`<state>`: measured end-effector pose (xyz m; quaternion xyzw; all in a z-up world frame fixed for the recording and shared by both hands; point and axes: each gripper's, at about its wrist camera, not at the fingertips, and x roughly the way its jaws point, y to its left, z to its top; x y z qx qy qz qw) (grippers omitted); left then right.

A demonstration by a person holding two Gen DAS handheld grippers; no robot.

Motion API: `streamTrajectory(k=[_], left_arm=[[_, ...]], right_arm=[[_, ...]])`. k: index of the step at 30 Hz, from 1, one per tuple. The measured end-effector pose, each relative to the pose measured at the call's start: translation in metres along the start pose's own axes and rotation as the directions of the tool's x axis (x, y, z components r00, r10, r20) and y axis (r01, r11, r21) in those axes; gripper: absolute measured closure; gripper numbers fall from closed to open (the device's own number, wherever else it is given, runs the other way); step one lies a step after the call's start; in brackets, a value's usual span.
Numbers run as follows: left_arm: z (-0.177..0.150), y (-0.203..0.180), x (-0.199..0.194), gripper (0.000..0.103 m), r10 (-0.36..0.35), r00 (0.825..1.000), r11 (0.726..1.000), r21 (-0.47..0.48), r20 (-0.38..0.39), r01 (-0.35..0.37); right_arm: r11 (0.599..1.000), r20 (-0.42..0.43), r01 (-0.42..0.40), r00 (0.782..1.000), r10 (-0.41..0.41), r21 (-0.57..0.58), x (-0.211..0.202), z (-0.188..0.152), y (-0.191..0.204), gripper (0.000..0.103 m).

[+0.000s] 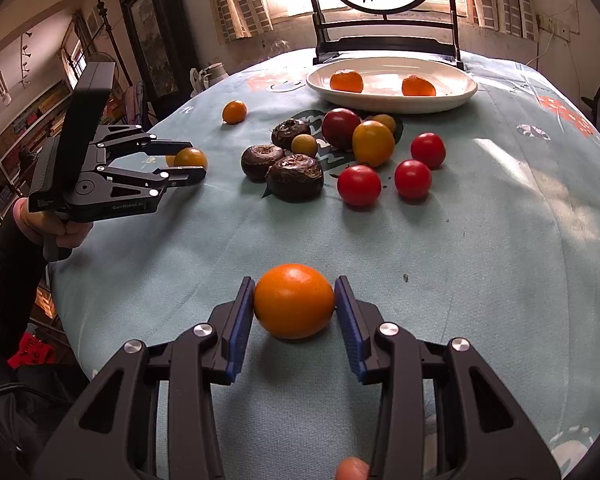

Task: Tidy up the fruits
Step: 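Grasp an orange with the right tool while the left tool grasps a yellow citrus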

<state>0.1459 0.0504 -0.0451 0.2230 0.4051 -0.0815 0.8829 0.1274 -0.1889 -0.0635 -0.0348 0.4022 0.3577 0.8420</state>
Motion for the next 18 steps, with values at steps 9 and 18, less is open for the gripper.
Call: streamTrajectory(k=[9, 18], left_arm=[[-0.001, 0.006, -0.004, 0.06, -0.023, 0.999, 0.997, -0.072, 0.024, 0.024], [0.019, 0.027, -0.014, 0.06, -0.11, 0.989, 0.971, -0.2, 0.097, 0.128]], right_arm=[[1.0, 0.01, -0.013, 1.0, 0.013, 0.01, -0.003, 0.001, -0.002, 0.062], [0.998, 0.027, -0.054, 0.998, 0.054, 0.009, -0.005, 0.016, -0.008, 0.062]])
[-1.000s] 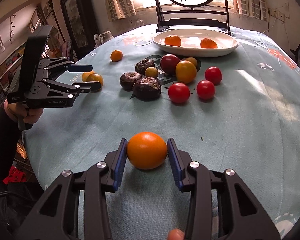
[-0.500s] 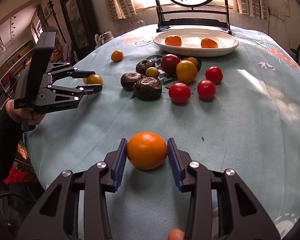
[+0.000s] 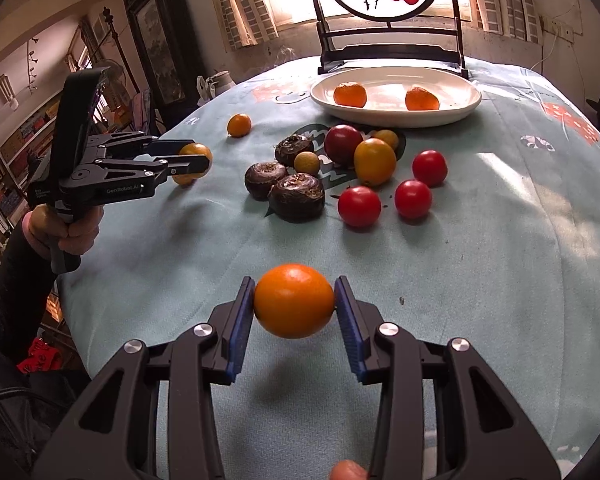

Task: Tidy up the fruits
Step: 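Grasp an orange with the right tool while the left tool grasps a yellow citrus, then lower both held fruits onto the white plate and open both tools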

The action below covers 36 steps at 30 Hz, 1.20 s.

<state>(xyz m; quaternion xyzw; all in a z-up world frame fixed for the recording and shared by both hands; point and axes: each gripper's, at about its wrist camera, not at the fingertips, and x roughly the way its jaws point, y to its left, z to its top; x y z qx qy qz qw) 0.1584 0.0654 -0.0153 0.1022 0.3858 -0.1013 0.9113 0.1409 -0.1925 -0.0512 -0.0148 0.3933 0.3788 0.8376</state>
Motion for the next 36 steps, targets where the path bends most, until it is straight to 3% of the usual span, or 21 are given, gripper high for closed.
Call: streamTrajectory(k=[3, 7, 9, 14, 19, 23, 25, 26, 28, 30, 32, 36], left_arm=[[0.025, 0.002, 0.004, 0.06, -0.037, 0.999, 0.998, -0.04, 0.022, 0.038], [0.077, 0.005, 0.027, 0.06, -0.058, 0.997, 0.994, -0.095, 0.044, 0.062], [0.105, 0.009, 0.045, 0.06, -0.069, 0.997, 0.989, -0.128, 0.041, 0.074], [0.164, 0.028, 0.103, 0.06, -0.012, 1.0, 0.978, -0.207, -0.005, 0.01], [0.182, 0.042, 0.151, 0.06, 0.015, 0.996, 0.973, -0.228, -0.084, -0.034], [0.183, 0.042, 0.17, 0.06, 0.021, 0.993, 0.975, -0.216, -0.119, -0.046], [0.182, 0.041, 0.173, 0.058, 0.021, 0.991, 0.975, -0.215, -0.132, -0.049], [0.181, 0.04, 0.171, 0.047, 0.023, 0.991, 0.974, -0.219, -0.13, -0.051], [0.182, 0.04, 0.157, 0.026, 0.043, 0.994, 0.972, -0.227, -0.096, -0.064], [0.181, 0.038, 0.133, 0.022, 0.068, 0.997, 0.974, -0.213, -0.046, -0.077], [0.175, 0.036, 0.106, 0.012, 0.097, 0.995, 0.975, -0.201, -0.008, -0.097], [0.141, 0.029, 0.052, 0.005, 0.142, 0.988, 0.975, -0.177, 0.054, -0.13]], right_arm=[[1.0, 0.047, -0.021, 0.999, 0.021, 0.007, -0.005, 0.026, -0.009, 0.062], [0.998, 0.148, 0.056, 0.987, -0.057, 0.014, -0.001, 0.078, -0.031, 0.062], [0.997, 0.161, 0.077, 0.984, -0.081, 0.03, 0.012, 0.107, -0.047, 0.062], [0.99, 0.148, 0.14, 0.979, -0.142, 0.024, 0.06, 0.156, -0.072, 0.062], [0.989, 0.098, 0.148, 0.984, -0.148, 0.009, 0.094, 0.172, -0.083, 0.062], [0.989, 0.076, 0.148, 0.986, -0.148, 0.005, 0.104, 0.174, -0.087, 0.062], [0.99, 0.063, 0.144, 0.988, -0.144, 0.006, 0.107, 0.173, -0.088, 0.057], [0.99, 0.067, 0.142, 0.988, -0.142, 0.009, 0.105, 0.173, -0.088, 0.045], [0.99, 0.091, 0.139, 0.986, -0.14, 0.01, 0.096, 0.173, -0.086, 0.04], [0.99, 0.122, 0.142, 0.983, -0.141, 0.002, 0.082, 0.173, -0.08, 0.04], [0.991, 0.158, 0.133, 0.979, -0.132, 0.005, 0.065, 0.169, -0.075, 0.04], [0.998, 0.177, 0.054, 0.983, -0.051, -0.014, 0.042, 0.152, -0.062, 0.038]])
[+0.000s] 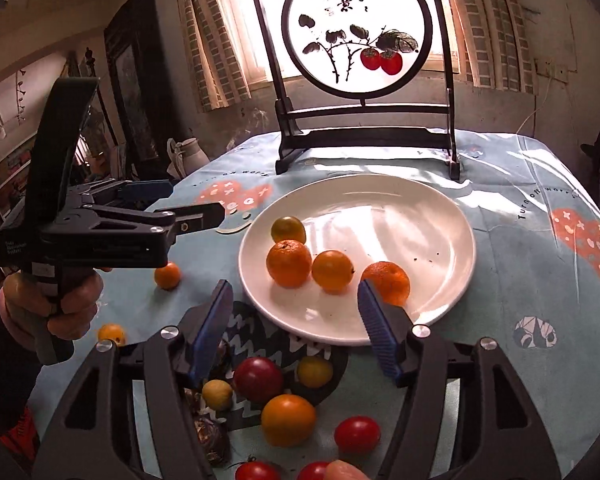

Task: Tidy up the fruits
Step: 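Lower both held fruits onto the white plate and open both tools, then grasp a dark purple fruit with the right tool while the left tool grasps an orange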

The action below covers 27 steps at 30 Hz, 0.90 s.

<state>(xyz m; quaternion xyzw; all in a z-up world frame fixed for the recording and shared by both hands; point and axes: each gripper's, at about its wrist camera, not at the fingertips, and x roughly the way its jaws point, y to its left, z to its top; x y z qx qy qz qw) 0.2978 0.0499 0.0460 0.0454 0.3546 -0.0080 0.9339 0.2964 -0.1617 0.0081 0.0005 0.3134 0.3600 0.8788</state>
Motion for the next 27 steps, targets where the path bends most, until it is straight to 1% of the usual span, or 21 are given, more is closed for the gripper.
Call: streamTrajectory(k=[2, 4, 6, 7, 9, 11, 13, 17, 21, 25, 27], left_arm=[[-0.025, 0.002, -0.02, 0.003, 0.02, 1.0, 1.0, 0.008, 0.011, -0.021], [-0.053, 0.004, -0.037, 0.003, -0.006, 1.0, 1.0, 0.015, 0.025, 0.005], [-0.079, 0.005, -0.048, 0.003, -0.031, 0.999, 0.999, 0.035, 0.014, 0.031], [-0.09, 0.005, -0.053, 0.003, -0.047, 0.999, 0.998, 0.041, 0.018, 0.047], [-0.11, 0.009, -0.06, 0.003, -0.084, 0.996, 0.996, 0.028, 0.027, 0.083], [-0.125, 0.011, -0.061, 0.003, -0.107, 0.994, 0.994, 0.009, 0.005, 0.107], [-0.132, 0.01, -0.065, 0.003, -0.097, 0.995, 0.995, 0.009, 0.008, 0.097], [-0.133, 0.009, -0.07, 0.003, -0.109, 0.994, 0.994, 0.013, 0.026, 0.109], [-0.133, 0.011, -0.071, 0.003, -0.113, 0.993, 0.994, 0.005, 0.028, 0.113], [-0.134, 0.015, -0.073, 0.003, -0.131, 0.991, 0.991, -0.017, 0.03, 0.131], [-0.135, 0.017, -0.073, 0.003, -0.126, 0.992, 0.992, -0.023, 0.029, 0.127]], right_arm=[[0.998, -0.02, -0.051, 0.999, 0.05, -0.041, -0.006, -0.011, 0.012, 0.038], [0.99, -0.07, -0.099, 0.993, 0.092, -0.102, -0.009, -0.025, 0.028, 0.038], [0.969, -0.149, -0.173, 0.978, 0.147, -0.176, -0.007, -0.042, 0.045, 0.038], [0.956, -0.189, -0.201, 0.969, 0.161, -0.215, -0.006, -0.05, 0.053, 0.038], [0.934, -0.24, -0.214, 0.96, 0.147, -0.286, -0.003, -0.065, 0.069, 0.037], [0.918, -0.274, -0.226, 0.952, 0.137, -0.327, 0.001, -0.075, 0.078, 0.037], [0.914, -0.292, -0.215, 0.95, 0.114, -0.343, 0.007, -0.079, 0.082, 0.037], [0.915, -0.306, -0.18, 0.95, 0.066, -0.362, 0.016, -0.082, 0.082, 0.037], [0.914, -0.337, -0.172, 0.94, 0.042, -0.367, 0.027, -0.085, 0.08, 0.037], [0.903, -0.342, -0.163, 0.94, 0.02, -0.397, 0.033, -0.088, 0.084, 0.037], [0.903, -0.343, -0.161, 0.939, 0.017, -0.398, 0.034, -0.089, 0.085, 0.037]])
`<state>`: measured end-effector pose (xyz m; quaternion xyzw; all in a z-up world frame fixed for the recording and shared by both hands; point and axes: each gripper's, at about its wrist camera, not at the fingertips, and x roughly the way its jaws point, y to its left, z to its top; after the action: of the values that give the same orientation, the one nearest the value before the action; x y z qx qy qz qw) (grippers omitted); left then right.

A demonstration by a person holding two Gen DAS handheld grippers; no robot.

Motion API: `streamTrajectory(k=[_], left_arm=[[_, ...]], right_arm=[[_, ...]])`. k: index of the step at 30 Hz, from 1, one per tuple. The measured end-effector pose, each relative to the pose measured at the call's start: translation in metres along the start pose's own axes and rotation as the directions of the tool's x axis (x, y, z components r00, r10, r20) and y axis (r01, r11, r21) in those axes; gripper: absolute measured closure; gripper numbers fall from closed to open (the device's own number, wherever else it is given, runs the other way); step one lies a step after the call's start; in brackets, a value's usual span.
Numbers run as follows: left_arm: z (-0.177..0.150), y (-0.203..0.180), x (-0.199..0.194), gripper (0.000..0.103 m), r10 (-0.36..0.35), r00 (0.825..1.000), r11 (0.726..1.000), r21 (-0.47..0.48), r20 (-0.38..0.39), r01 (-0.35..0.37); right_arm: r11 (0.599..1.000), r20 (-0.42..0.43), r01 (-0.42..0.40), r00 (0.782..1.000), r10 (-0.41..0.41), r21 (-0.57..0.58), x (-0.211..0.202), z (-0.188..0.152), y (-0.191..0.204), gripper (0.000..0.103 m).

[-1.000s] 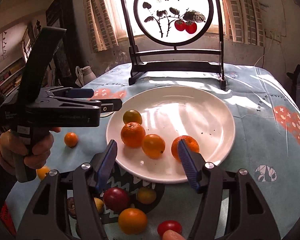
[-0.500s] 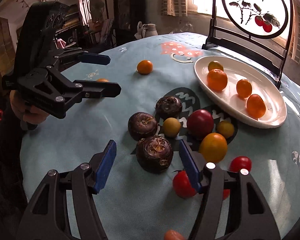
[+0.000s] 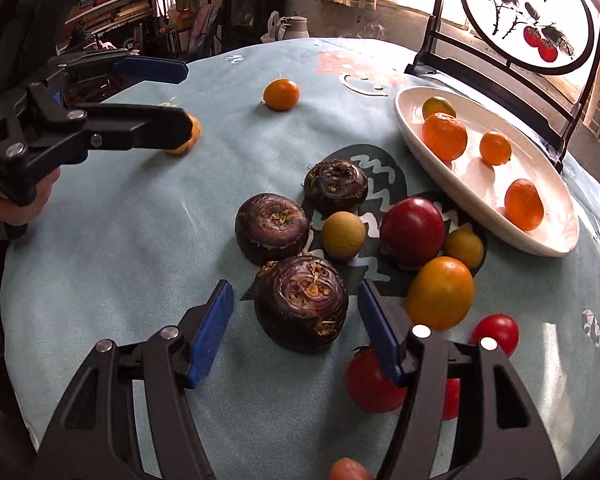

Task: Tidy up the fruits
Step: 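Grasp a dark purple fruit with the right tool while the left tool grasps an orange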

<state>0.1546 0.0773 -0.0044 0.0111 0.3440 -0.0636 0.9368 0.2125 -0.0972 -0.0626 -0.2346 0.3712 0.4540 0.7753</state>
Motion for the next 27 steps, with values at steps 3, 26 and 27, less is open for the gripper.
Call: streamTrajectory(k=[3, 26, 27], left_arm=[[0.0, 0.002, 0.0, 0.003, -0.001, 1.0, 1.0, -0.01, -0.005, 0.001], [-0.016, 0.042, 0.001, 0.013, 0.034, 0.998, 0.992, -0.123, -0.056, -0.04], [-0.018, 0.045, 0.004, 0.016, 0.031, 0.997, 0.99, -0.133, -0.076, -0.041]], right_arm=[[1.0, -0.001, 0.002, 1.0, -0.002, 0.004, 0.0, 0.0, 0.0, 0.037], [0.978, 0.127, -0.093, 0.989, 0.07, 0.185, -0.03, 0.001, -0.025, 0.058], [0.977, 0.127, -0.089, 0.99, 0.065, 0.195, -0.031, 0.001, -0.026, 0.058]])
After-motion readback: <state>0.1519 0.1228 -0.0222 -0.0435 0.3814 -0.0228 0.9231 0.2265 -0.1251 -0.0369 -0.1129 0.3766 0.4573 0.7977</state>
